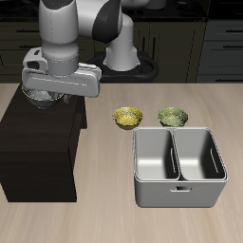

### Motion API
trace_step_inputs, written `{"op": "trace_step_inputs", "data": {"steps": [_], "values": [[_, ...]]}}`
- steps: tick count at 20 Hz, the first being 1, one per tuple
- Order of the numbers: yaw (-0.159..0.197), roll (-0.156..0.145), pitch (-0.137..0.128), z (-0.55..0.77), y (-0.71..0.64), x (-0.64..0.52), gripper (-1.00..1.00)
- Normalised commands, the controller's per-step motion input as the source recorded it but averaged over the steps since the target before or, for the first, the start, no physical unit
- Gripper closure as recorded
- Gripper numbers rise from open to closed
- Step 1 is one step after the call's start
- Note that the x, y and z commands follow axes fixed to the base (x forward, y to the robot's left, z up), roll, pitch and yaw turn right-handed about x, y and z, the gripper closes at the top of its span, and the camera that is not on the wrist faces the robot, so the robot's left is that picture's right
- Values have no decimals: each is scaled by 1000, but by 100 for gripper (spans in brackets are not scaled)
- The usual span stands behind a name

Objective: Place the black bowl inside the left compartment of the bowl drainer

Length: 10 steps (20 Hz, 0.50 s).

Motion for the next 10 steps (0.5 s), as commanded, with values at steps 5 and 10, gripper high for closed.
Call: {"op": "trace_step_inputs", "data": {"steps": [5,10], "values": [[14,32,-17,104,166,-87,100],[21,29,-25,139,193,-76,100]]}}
